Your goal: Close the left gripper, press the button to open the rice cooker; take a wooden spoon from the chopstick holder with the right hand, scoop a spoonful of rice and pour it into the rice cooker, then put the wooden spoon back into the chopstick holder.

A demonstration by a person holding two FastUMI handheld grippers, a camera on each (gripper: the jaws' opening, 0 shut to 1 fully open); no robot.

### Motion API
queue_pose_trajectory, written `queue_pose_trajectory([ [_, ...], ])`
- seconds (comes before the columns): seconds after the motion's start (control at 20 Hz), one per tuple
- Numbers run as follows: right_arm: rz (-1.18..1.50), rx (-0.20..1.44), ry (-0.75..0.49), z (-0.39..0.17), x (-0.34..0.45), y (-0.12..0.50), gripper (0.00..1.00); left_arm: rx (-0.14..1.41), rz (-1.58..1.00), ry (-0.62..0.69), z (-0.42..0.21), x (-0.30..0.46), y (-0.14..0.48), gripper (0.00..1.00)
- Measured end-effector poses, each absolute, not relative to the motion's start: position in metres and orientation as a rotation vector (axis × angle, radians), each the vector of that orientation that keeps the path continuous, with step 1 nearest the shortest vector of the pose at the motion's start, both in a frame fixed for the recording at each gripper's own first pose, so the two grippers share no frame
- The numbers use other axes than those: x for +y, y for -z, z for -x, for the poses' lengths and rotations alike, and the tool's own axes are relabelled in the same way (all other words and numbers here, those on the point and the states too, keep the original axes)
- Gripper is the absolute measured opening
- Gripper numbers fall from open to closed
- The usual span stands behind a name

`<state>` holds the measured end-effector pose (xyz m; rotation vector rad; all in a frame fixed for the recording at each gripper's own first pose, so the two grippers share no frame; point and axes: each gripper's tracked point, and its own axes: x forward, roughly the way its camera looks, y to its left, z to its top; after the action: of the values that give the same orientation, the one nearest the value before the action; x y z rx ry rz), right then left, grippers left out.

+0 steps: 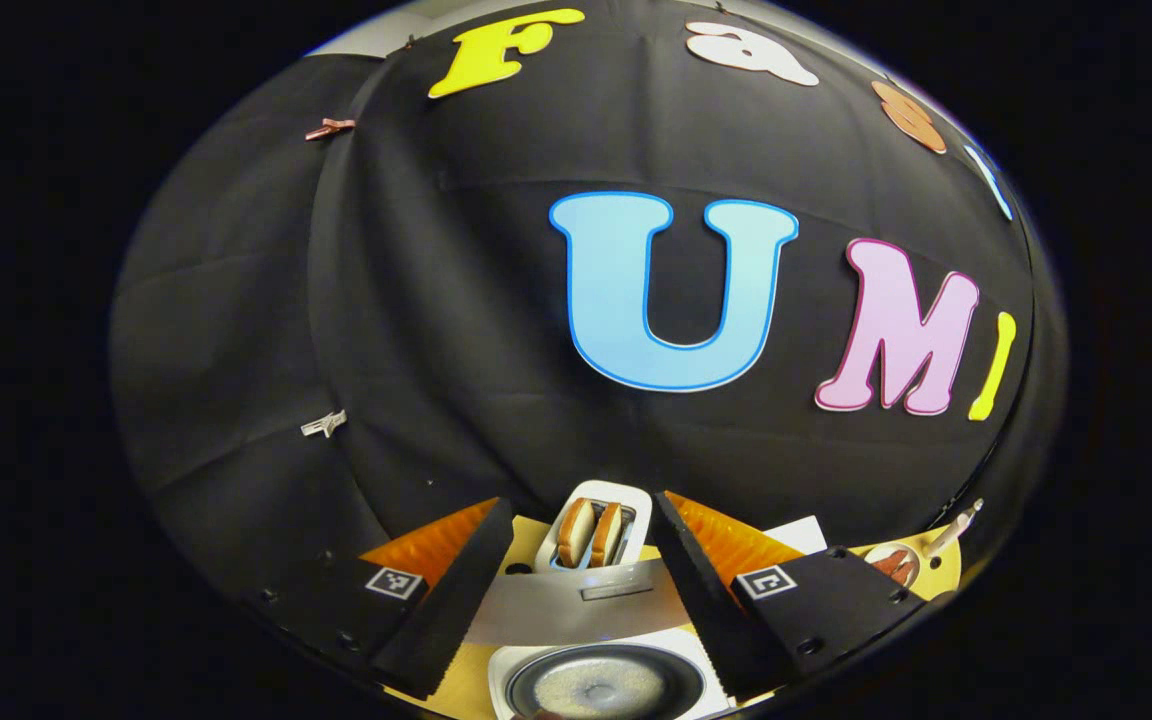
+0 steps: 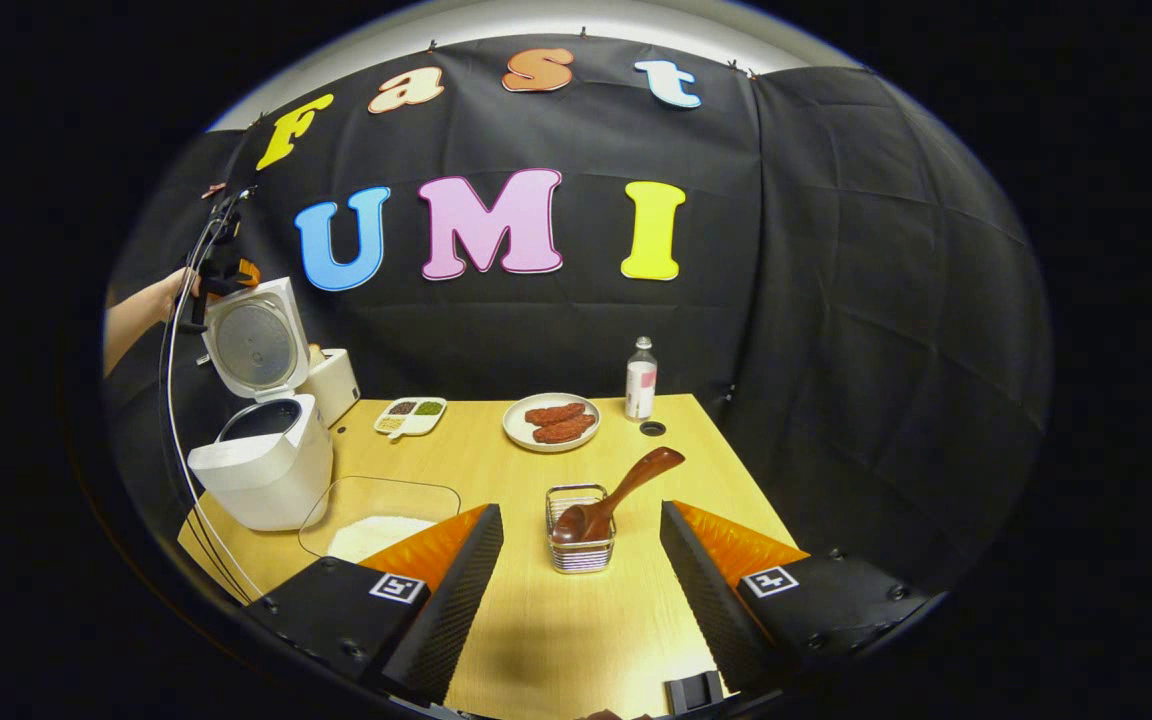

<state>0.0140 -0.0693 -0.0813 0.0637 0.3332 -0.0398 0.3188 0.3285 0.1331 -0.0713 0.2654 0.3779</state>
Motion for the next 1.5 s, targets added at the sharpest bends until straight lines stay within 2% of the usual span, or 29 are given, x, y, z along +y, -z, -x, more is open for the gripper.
queue_pose_trajectory([
  [0.5,-0.008,0.289,-0.077,-0.02,-0.026,0.079,0.99,0.406,0.148,-0.326,-0.247,0.28,-0.089,0.99],
  [0.8,-0.015,0.305,-0.107,-0.009,-0.012,0.087,0.99,0.473,0.12,-0.313,-0.198,0.246,-0.021,0.99],
  [1.5,0.012,0.34,-0.144,0.006,0.002,0.103,1.0,0.506,0.085,-0.393,-0.171,0.214,0.104,1.0],
])
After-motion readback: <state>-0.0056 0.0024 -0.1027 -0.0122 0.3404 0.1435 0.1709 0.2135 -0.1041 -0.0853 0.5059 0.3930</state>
